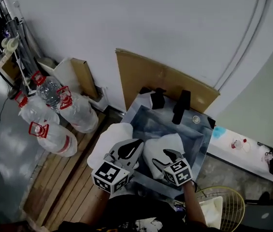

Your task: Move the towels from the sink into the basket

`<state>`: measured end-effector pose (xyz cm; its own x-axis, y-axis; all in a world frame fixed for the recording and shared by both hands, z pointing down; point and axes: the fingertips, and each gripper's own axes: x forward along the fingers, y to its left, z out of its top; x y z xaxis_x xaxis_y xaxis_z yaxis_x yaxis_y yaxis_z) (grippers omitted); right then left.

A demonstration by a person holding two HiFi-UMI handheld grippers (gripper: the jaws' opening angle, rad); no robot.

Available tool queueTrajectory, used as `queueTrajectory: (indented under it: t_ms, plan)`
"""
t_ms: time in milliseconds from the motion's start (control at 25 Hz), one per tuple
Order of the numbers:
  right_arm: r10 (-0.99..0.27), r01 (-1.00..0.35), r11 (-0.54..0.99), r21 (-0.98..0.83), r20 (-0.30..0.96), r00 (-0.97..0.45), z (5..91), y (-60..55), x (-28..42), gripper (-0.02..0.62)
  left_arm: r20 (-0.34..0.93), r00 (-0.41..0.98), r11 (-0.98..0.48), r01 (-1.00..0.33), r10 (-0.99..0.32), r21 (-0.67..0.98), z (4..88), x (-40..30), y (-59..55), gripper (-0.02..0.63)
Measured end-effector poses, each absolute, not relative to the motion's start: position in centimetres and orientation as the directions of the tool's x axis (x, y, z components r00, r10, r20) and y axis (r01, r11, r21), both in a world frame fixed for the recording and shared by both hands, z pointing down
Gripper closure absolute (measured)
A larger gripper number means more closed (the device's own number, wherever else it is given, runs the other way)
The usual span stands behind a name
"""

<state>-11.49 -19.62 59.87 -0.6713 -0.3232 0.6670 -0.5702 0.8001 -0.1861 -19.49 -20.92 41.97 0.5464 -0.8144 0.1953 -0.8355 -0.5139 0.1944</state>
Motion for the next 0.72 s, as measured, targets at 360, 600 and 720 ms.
queueTrajectory:
  t_ms: [360, 600, 720]
  plan:
    - [-0.126, -0.529, 0.837, -0.141, 0.890, -0.438, 71.7, -19.4, -12.5, 0.252, 0.222, 0.455, -0.413, -0.886, -0.863, 0.209, 42.7, -24.2, -19.8, 0.592]
    - [-0.172, -0.517, 0.856, -0.024, 0.929, -0.328, 72.7, -19.8, -12.1, 0.338, 0.231, 0.419, -0.375, -0.902, -0.878, 0.212, 43.0, -25.8, -18.9, 0.592]
    - [-0.224, -0.565, 0.825, -0.012, 0.910, -0.348, 71.1, -20.2, -11.9, 0.437, 0.226, 0.424, -0.381, -0.900, -0.877, 0.213, 42.8, -25.9, -18.7, 0.592]
